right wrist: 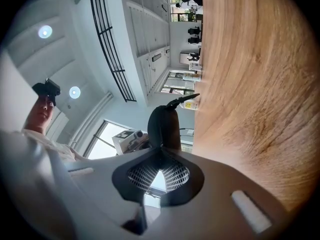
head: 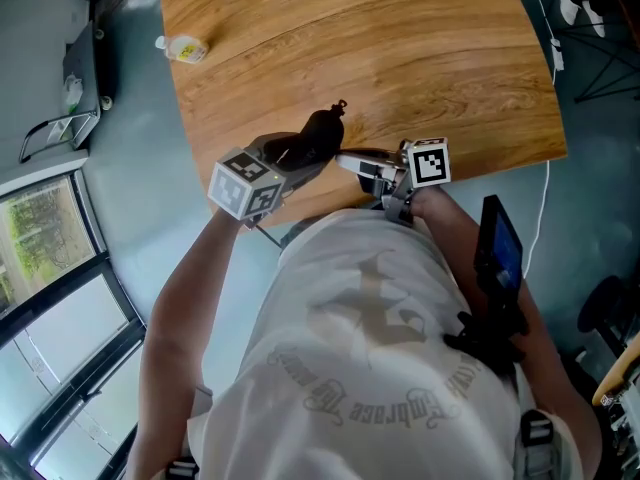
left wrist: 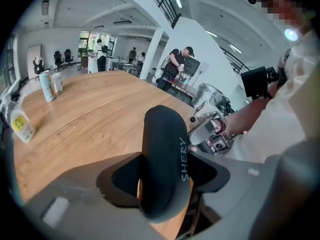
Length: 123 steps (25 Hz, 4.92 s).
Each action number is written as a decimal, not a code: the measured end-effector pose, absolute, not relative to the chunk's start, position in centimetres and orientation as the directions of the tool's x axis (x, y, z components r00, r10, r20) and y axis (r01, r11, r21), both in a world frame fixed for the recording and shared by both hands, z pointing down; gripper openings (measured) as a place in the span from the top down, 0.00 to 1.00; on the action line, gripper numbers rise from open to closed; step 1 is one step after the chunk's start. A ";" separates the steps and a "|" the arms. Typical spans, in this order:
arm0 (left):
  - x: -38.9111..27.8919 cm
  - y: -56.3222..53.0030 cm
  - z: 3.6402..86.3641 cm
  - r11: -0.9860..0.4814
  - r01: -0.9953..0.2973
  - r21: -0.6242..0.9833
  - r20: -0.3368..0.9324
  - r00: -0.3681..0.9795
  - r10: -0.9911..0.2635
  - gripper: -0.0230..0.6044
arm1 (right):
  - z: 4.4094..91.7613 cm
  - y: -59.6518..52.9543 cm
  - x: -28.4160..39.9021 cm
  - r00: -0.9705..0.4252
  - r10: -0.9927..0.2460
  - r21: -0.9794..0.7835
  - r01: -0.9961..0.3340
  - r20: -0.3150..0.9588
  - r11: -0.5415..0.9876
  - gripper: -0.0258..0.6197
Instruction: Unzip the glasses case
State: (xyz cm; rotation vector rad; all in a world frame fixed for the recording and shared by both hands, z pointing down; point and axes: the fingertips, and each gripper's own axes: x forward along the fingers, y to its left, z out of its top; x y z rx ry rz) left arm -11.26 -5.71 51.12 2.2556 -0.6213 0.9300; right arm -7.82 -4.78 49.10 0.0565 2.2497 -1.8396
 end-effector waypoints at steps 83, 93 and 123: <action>-16.0 -10.1 58.2 -0.519 -0.814 0.261 0.830 0.464 -0.310 0.39 | 56.5 -6.0 2.4 -0.973 -0.212 -0.975 -0.127 0.087 0.183 0.89; -17.9 -5.9 55.1 -0.293 -0.916 0.273 0.739 0.394 -0.546 0.52 | 56.3 -6.4 0.4 -0.982 -0.084 -0.932 -0.189 0.171 0.309 0.89; -8.7 9.2 54.5 -0.166 -0.874 0.456 0.441 0.384 -0.811 0.96 | 52.4 4.8 0.9 -0.859 0.129 -0.586 -0.221 0.495 0.780 0.90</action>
